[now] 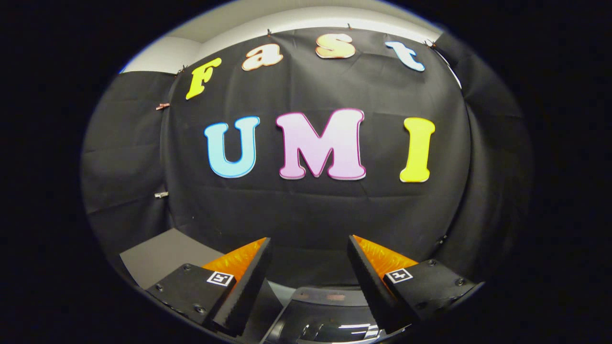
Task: Put the clothes into the washing machine and then close the washing machine lid.
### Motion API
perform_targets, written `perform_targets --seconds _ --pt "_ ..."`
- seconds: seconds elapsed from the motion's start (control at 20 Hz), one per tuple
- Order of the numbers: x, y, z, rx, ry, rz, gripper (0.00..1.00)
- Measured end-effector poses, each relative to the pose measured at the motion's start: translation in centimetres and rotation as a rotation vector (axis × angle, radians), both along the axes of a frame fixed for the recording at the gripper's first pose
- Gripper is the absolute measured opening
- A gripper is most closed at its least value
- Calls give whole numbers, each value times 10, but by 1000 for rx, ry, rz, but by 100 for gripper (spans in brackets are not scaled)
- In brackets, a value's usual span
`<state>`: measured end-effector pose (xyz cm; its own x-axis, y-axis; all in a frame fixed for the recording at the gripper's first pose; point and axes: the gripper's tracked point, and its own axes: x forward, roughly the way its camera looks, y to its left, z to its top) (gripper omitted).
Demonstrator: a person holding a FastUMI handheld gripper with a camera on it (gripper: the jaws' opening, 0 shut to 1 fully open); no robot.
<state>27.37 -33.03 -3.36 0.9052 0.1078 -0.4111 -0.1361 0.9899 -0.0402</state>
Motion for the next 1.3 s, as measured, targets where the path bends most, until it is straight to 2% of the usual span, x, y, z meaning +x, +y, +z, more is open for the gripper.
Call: perform_targets --seconds 0.2,0.5,0.9,1.3 --pt "-8 29 37 -22 -123 -42 99" --pt "-29 56 26 -58 -91 -71 99" --pt "-34 63 52 -109 -147 -104 99" --pt "-47 68 39 -89 -113 -106 100"
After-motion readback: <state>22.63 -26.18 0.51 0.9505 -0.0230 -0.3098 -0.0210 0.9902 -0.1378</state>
